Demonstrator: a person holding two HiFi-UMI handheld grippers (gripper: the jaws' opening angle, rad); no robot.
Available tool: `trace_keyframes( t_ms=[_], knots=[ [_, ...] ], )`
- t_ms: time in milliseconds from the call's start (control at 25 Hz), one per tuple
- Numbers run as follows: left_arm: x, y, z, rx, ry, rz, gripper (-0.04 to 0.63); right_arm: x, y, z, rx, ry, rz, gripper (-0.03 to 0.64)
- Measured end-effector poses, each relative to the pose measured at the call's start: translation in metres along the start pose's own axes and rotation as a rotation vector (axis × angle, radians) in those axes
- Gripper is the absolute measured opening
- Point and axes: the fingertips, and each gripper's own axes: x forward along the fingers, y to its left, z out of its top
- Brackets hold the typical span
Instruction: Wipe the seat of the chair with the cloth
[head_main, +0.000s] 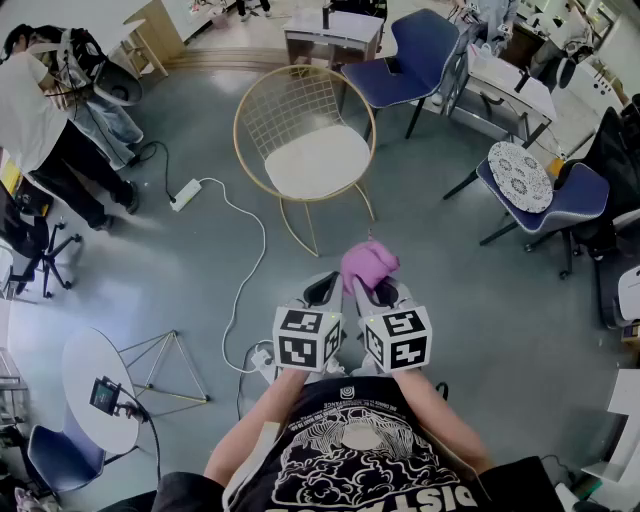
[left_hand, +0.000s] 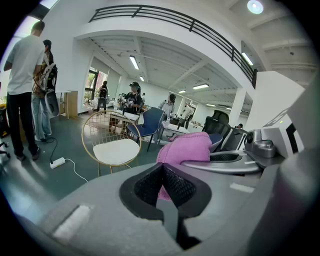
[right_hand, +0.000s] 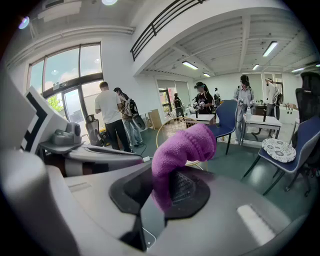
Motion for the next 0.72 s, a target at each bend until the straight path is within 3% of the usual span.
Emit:
trace_keyframes(
  t_ms=[720],
  knots=[
    [0.013,0.013,0.006,-0.010,0.011,-0.051,-0.005,0.017,-0.003,0.012,0.007,-0.004,-0.035,0.061]
  ],
)
